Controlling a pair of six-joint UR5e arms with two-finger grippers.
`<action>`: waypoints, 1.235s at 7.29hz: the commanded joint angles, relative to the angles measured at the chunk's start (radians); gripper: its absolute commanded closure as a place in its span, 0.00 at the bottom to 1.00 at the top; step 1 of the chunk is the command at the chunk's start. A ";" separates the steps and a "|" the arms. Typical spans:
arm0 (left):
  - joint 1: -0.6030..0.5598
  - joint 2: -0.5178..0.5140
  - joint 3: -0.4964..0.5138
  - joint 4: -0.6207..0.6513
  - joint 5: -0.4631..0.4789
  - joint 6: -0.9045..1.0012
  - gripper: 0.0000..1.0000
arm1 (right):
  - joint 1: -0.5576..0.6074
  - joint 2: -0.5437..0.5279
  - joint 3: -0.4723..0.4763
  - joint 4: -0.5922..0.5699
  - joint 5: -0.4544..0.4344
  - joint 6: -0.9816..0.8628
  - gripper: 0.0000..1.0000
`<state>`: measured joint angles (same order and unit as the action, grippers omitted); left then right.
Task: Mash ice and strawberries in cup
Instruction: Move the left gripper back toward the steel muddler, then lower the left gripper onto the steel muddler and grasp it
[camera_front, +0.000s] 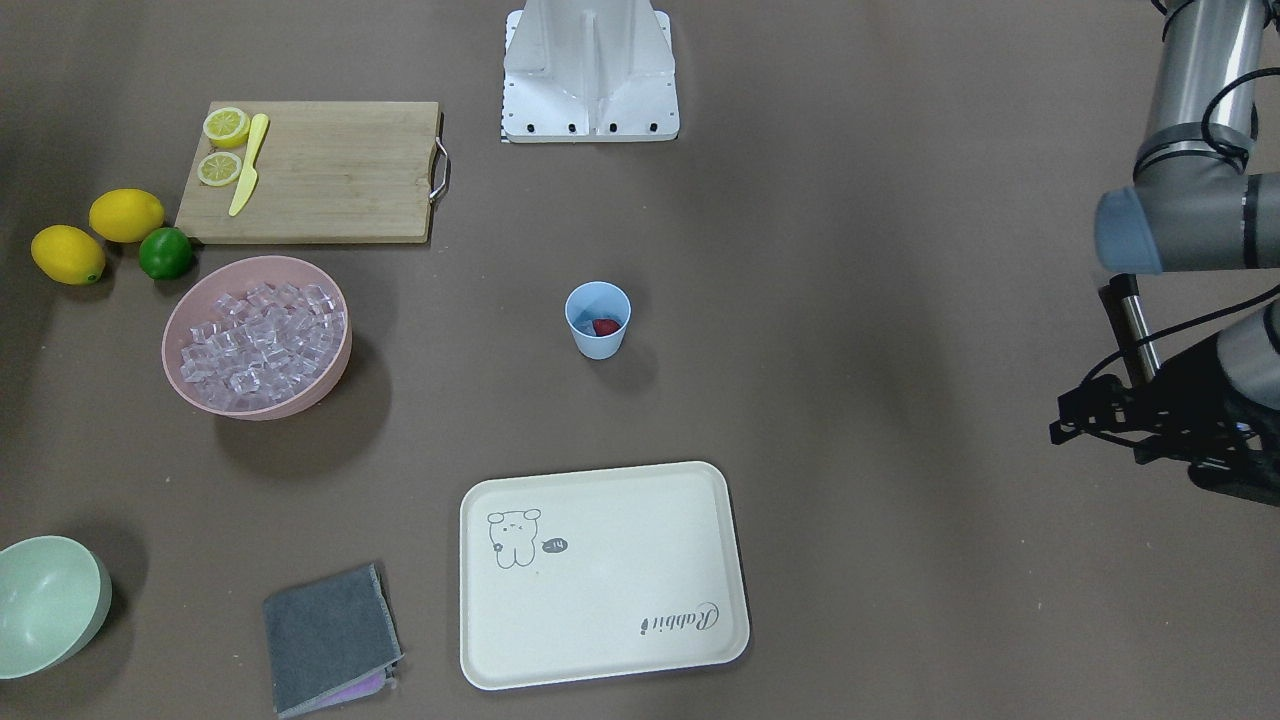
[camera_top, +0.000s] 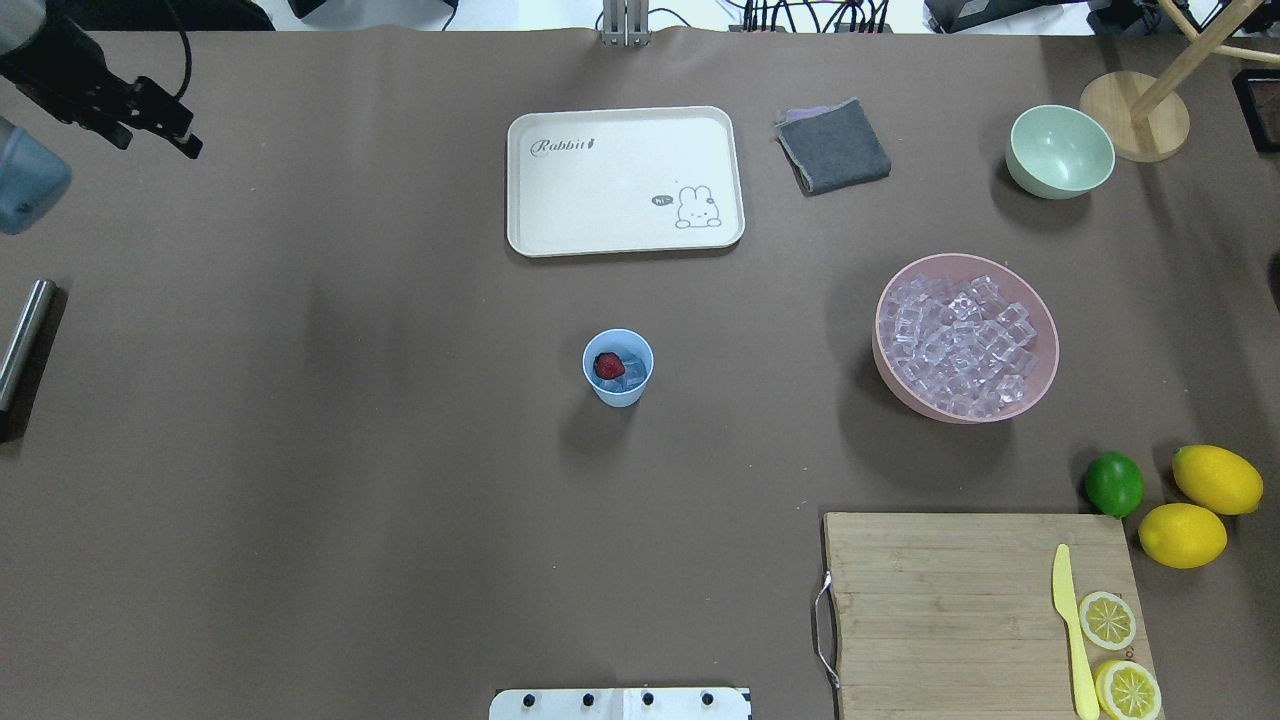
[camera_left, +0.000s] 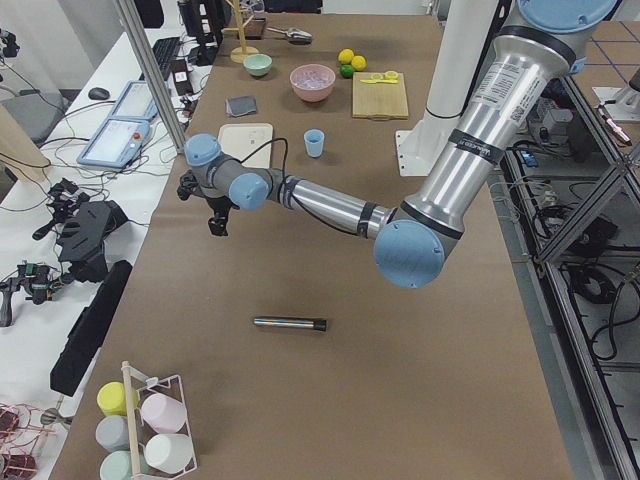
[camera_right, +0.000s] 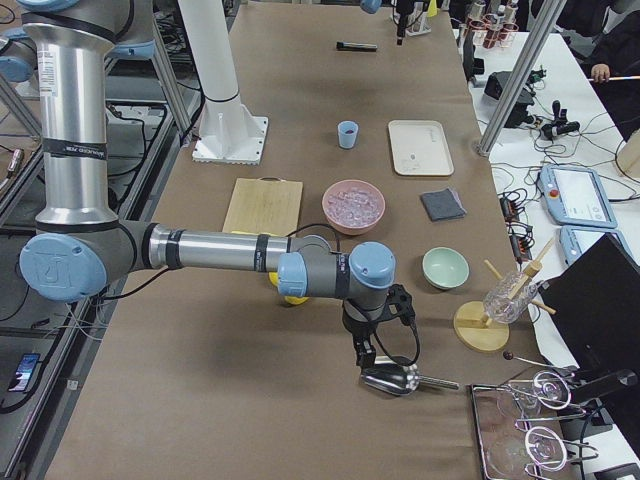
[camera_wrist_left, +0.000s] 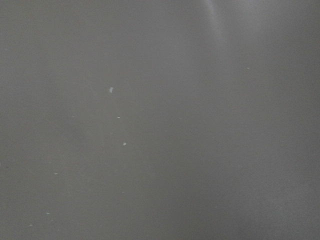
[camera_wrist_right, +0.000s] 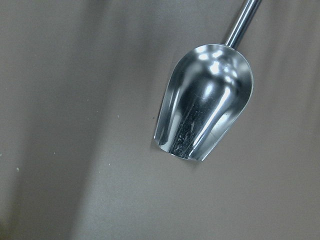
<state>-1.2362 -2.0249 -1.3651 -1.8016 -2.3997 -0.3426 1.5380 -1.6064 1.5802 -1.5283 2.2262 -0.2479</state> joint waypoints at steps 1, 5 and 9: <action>-0.060 0.075 0.018 0.001 -0.010 0.074 0.03 | -0.001 -0.010 0.010 0.000 0.001 -0.001 0.01; -0.071 0.188 0.063 -0.010 0.049 0.069 0.03 | -0.001 -0.013 0.020 0.000 0.000 -0.001 0.01; -0.022 0.244 0.087 -0.166 0.129 0.059 0.16 | -0.001 -0.009 0.021 0.000 0.001 -0.001 0.01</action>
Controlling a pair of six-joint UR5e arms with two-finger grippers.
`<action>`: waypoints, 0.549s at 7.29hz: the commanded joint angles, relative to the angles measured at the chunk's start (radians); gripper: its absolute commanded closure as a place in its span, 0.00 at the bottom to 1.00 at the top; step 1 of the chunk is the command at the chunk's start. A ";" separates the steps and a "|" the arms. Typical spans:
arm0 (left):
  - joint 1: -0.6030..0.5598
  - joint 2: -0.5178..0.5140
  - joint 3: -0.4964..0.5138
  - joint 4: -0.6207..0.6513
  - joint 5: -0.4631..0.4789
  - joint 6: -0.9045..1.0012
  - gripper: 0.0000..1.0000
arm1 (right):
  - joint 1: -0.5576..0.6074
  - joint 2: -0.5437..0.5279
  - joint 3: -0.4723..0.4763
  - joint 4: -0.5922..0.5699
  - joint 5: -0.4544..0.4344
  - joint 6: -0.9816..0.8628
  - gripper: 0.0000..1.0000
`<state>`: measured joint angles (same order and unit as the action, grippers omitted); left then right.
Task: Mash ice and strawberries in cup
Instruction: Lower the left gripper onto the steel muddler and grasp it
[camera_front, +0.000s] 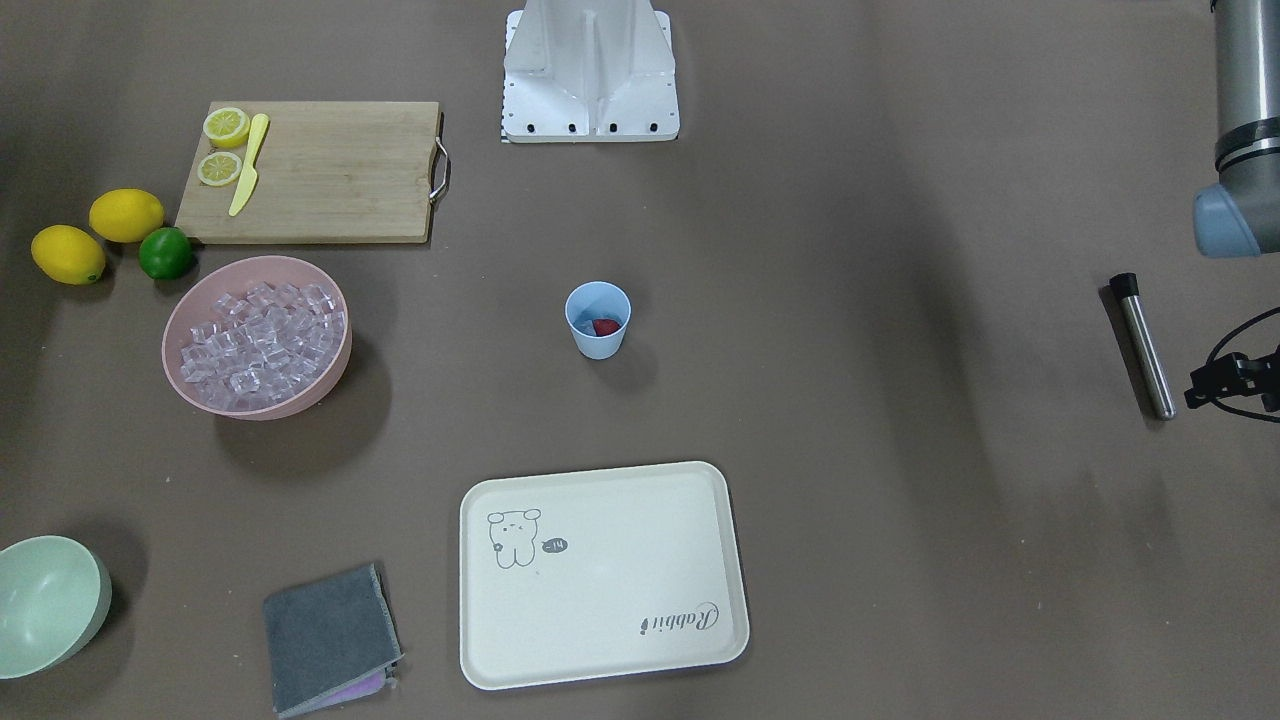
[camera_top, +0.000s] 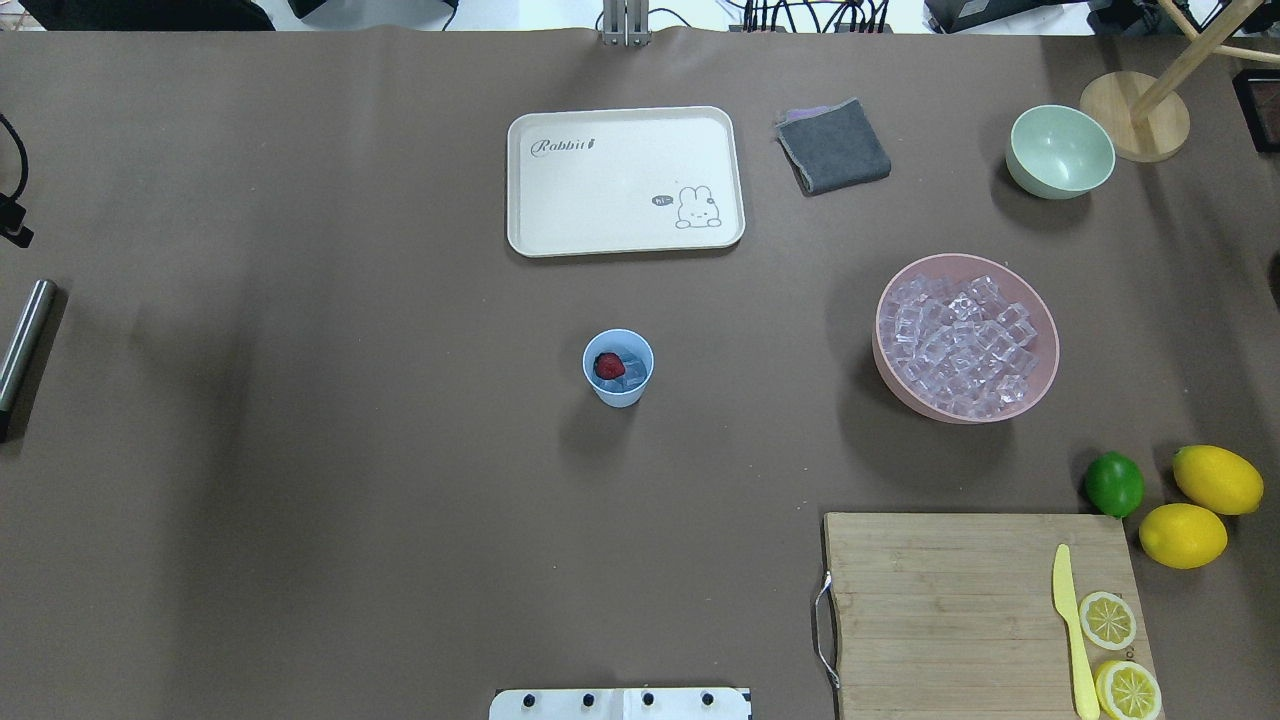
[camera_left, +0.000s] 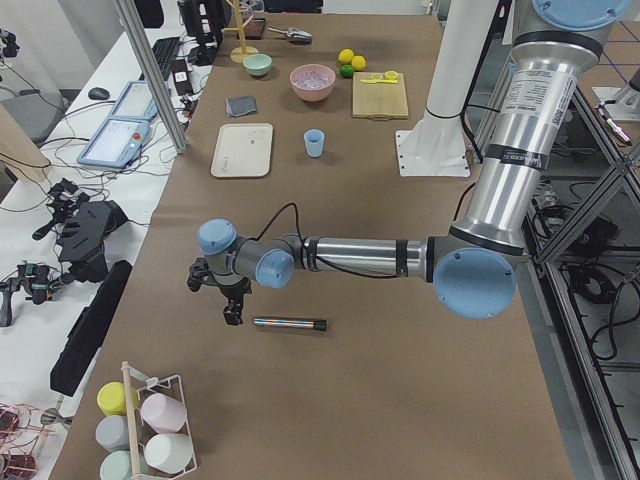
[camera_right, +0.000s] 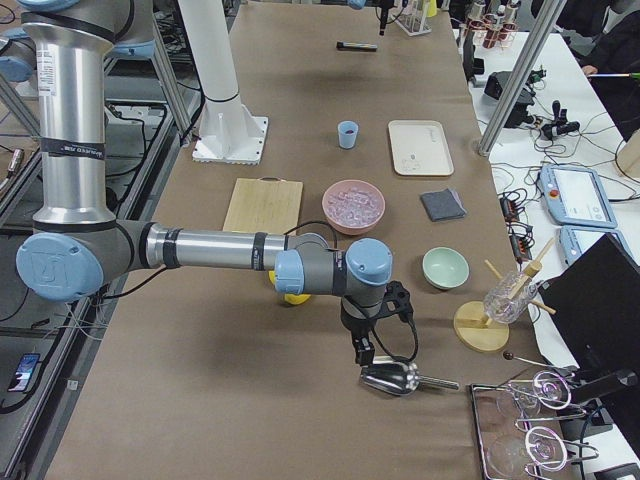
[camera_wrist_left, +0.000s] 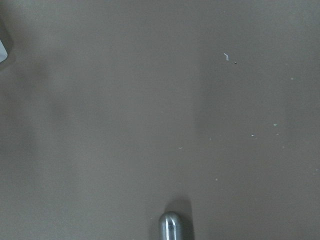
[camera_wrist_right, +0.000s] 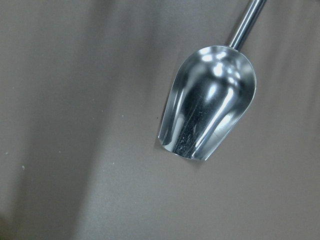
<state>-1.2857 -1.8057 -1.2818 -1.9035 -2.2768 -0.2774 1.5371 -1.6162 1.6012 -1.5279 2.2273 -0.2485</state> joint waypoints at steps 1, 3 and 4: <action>0.045 0.026 0.006 -0.072 0.007 -0.011 0.21 | 0.000 0.004 -0.001 0.000 0.000 0.000 0.01; 0.072 0.051 0.025 -0.127 0.007 -0.013 0.33 | 0.000 0.007 -0.001 0.000 0.000 0.000 0.01; 0.074 0.051 0.033 -0.128 0.007 -0.011 0.34 | 0.000 0.007 0.000 0.000 0.000 -0.002 0.01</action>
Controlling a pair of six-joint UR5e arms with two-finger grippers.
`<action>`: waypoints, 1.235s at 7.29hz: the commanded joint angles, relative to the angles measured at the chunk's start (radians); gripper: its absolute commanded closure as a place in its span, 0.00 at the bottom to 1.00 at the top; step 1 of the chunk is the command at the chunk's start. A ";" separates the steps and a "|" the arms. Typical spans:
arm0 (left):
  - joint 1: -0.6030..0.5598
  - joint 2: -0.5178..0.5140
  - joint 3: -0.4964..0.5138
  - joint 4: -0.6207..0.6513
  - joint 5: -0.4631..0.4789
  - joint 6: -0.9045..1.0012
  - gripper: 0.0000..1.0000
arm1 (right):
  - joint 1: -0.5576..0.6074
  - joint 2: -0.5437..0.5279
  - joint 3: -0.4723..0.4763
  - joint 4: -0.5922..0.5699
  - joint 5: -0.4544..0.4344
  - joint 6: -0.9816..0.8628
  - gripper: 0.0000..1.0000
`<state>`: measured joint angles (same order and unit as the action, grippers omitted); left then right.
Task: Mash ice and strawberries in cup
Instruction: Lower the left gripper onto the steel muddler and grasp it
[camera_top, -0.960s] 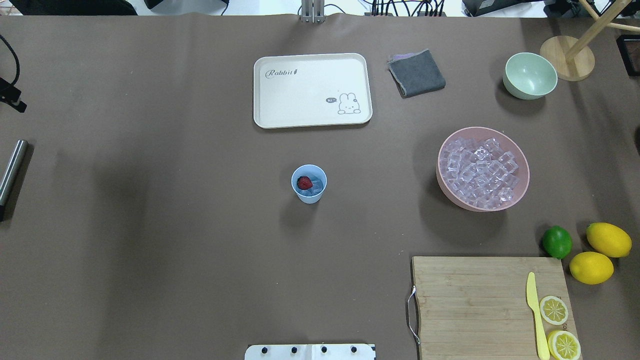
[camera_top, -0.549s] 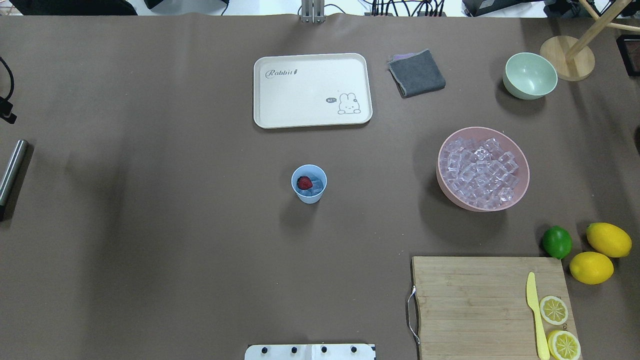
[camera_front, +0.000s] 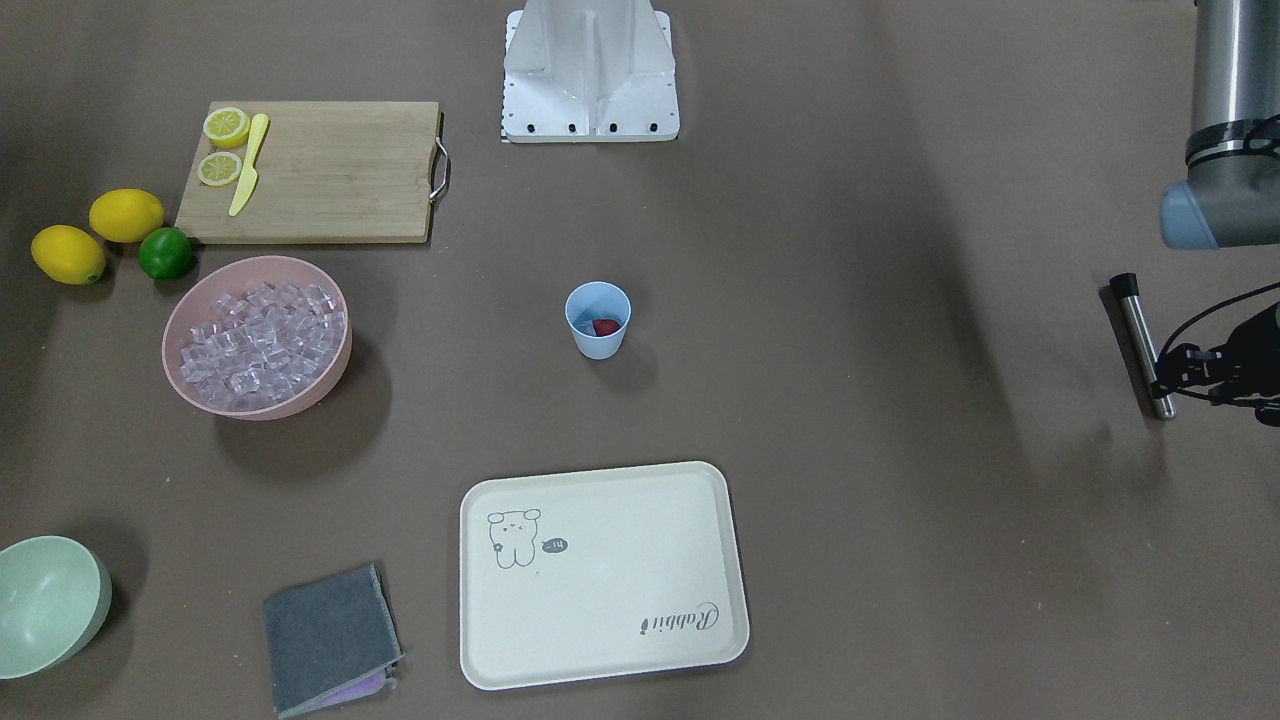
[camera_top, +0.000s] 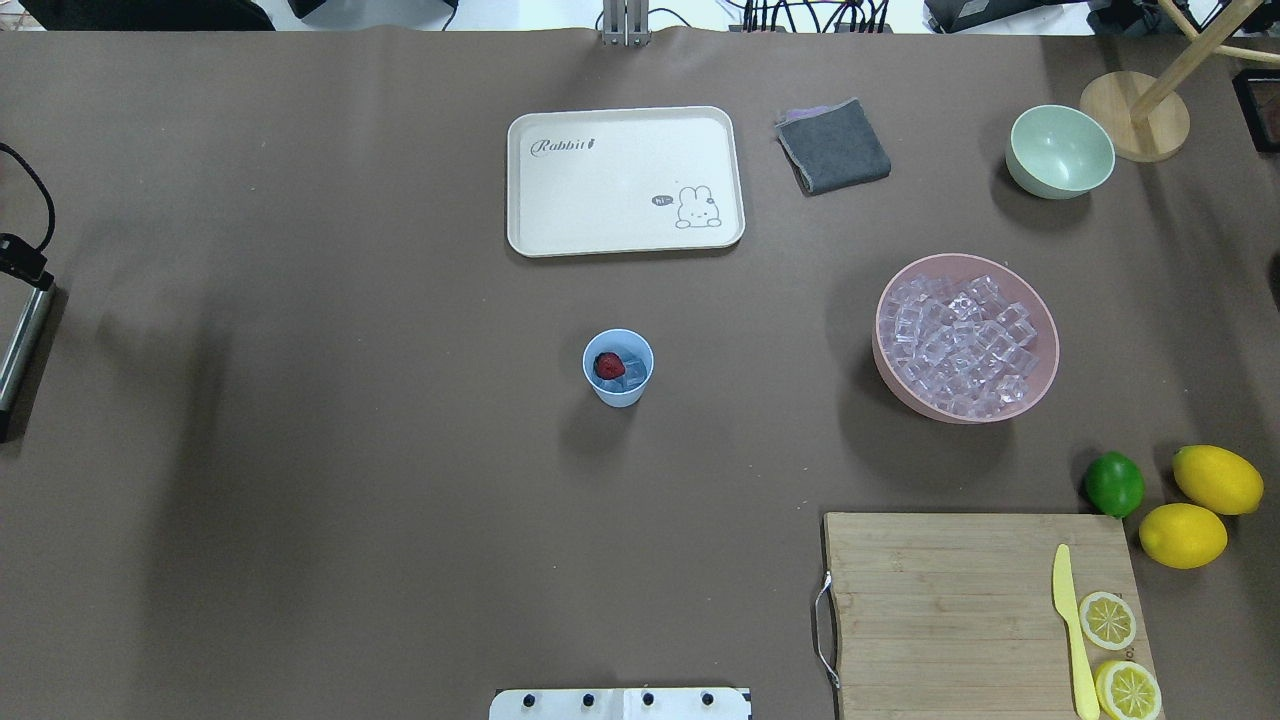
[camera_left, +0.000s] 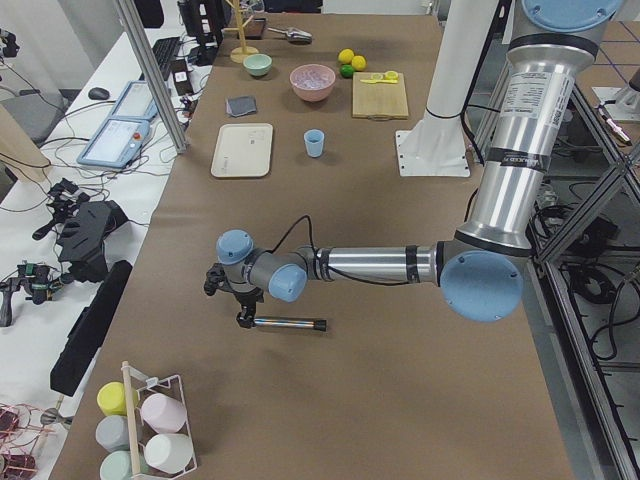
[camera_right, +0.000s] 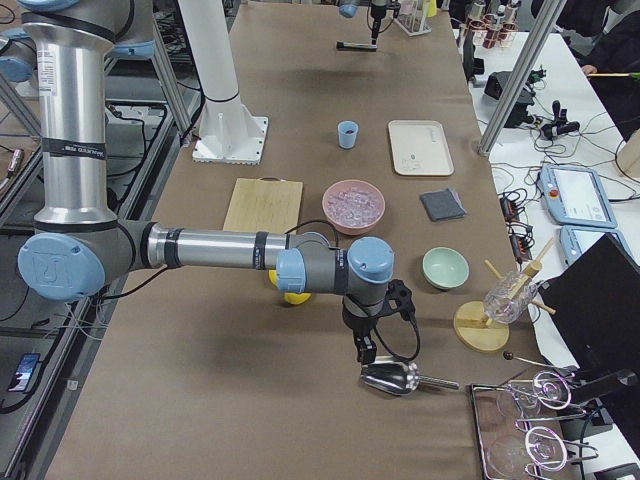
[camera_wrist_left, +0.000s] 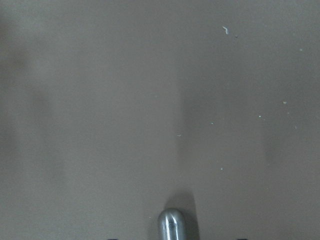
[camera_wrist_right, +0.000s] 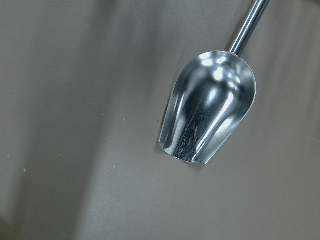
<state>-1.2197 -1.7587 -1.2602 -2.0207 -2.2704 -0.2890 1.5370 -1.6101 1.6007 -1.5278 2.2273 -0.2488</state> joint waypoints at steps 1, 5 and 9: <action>0.018 0.004 0.015 -0.012 0.000 0.001 0.34 | 0.000 -0.001 0.004 0.000 0.000 0.000 0.01; 0.034 0.001 0.041 -0.050 0.002 -0.001 0.43 | 0.000 -0.011 0.016 0.000 -0.002 -0.003 0.01; 0.035 0.001 0.057 -0.052 0.002 -0.007 0.46 | 0.000 -0.013 0.015 0.000 -0.002 -0.003 0.01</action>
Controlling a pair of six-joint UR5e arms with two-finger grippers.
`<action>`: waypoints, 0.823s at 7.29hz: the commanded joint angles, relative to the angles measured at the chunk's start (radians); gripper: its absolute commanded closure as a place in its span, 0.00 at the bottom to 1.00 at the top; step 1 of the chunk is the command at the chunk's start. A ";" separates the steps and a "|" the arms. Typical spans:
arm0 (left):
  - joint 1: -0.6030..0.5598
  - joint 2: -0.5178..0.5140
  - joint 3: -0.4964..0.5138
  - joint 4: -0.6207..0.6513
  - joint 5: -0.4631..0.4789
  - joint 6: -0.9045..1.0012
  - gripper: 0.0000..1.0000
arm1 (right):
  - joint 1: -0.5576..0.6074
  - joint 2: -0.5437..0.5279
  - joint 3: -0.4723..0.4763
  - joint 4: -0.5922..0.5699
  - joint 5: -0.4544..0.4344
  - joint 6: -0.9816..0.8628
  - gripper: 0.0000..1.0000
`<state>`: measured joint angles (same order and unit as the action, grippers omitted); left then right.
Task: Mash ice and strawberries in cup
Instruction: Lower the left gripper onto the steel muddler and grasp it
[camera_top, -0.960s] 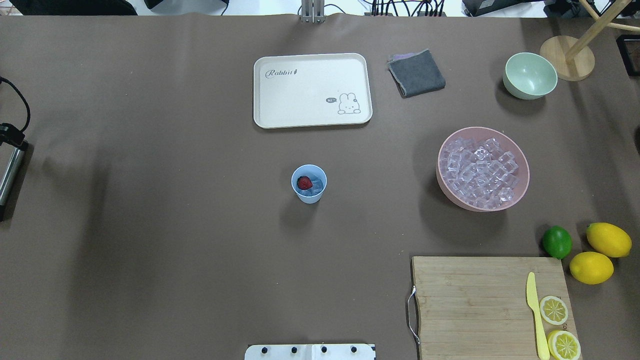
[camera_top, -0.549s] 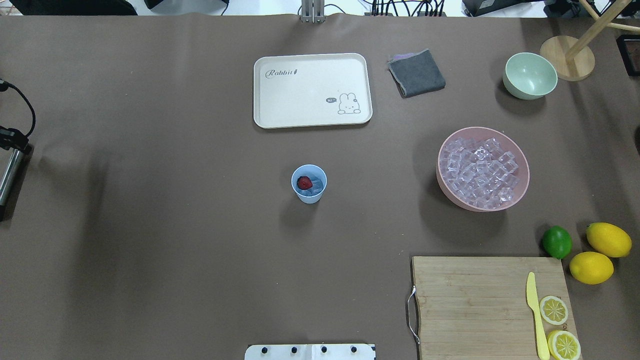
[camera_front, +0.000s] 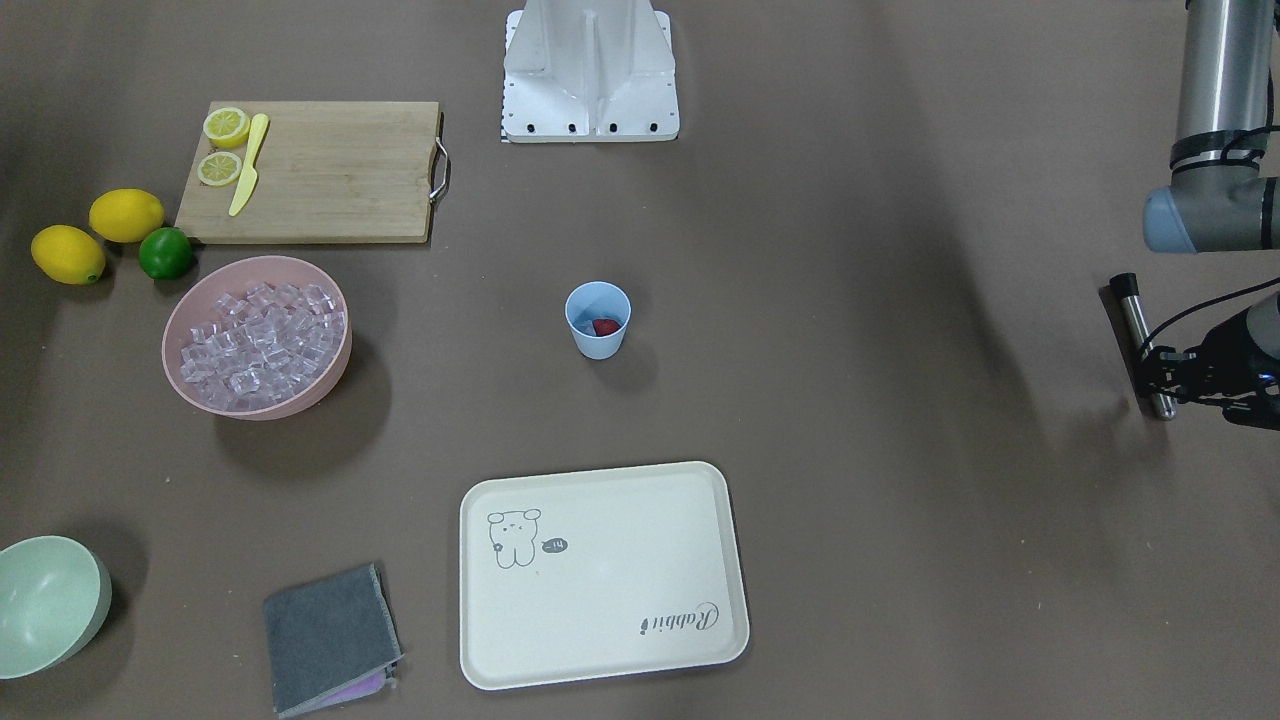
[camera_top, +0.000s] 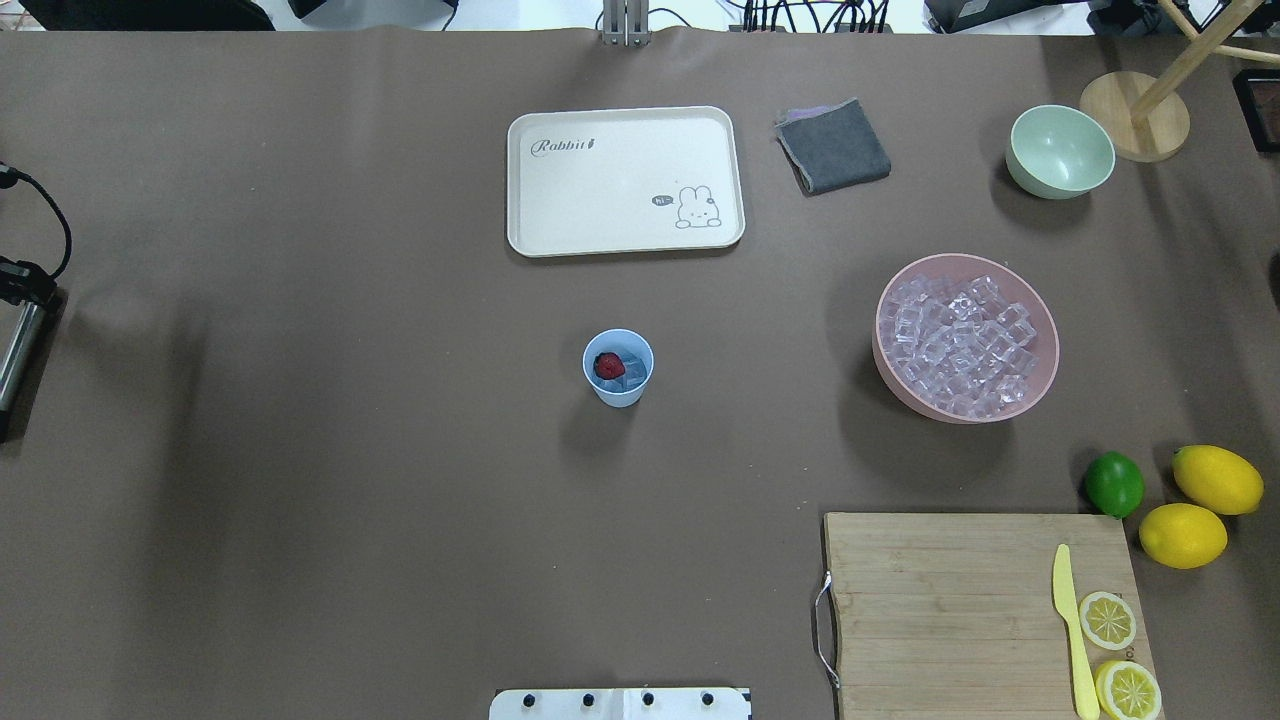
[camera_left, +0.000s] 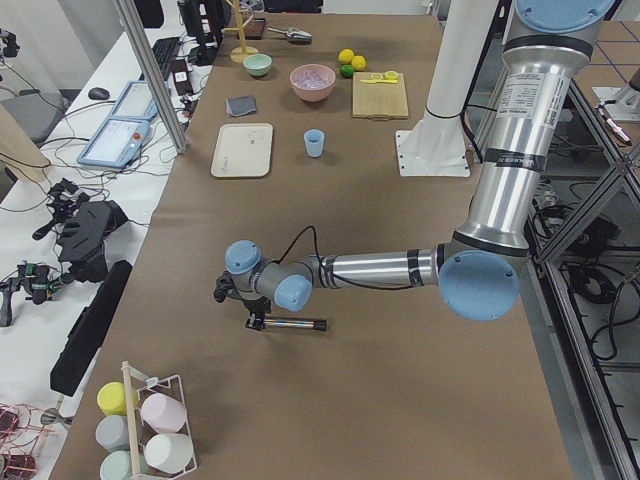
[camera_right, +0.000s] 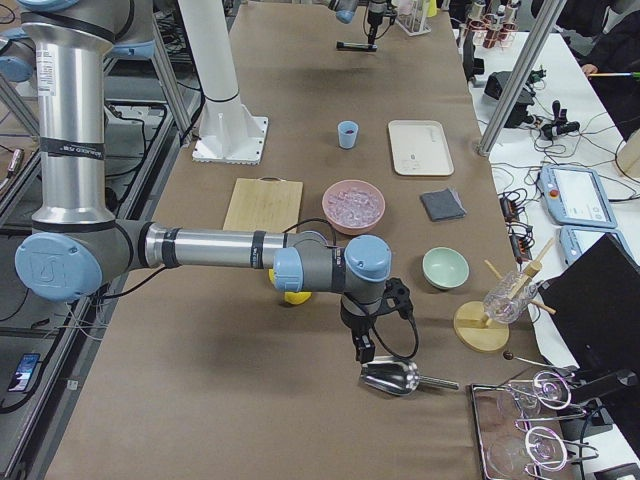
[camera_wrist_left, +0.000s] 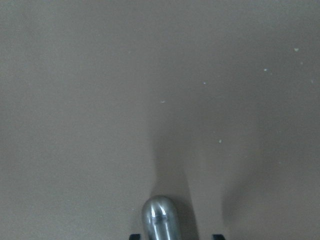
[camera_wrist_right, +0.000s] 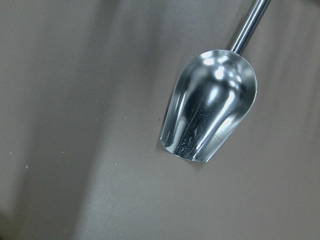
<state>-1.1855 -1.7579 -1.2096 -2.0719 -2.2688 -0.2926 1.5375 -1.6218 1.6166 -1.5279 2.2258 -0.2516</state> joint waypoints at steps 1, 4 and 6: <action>0.001 -0.003 0.007 0.000 0.000 -0.049 0.47 | 0.001 -0.001 -0.003 0.000 0.000 0.000 0.01; 0.001 -0.002 0.010 -0.028 0.000 -0.089 0.69 | 0.000 0.000 -0.004 0.000 0.000 0.000 0.01; 0.003 -0.002 0.010 -0.030 0.000 -0.088 0.88 | 0.001 -0.006 -0.001 0.000 0.000 -0.002 0.01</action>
<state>-1.1839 -1.7598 -1.2000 -2.0997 -2.2687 -0.3803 1.5379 -1.6235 1.6136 -1.5278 2.2258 -0.2527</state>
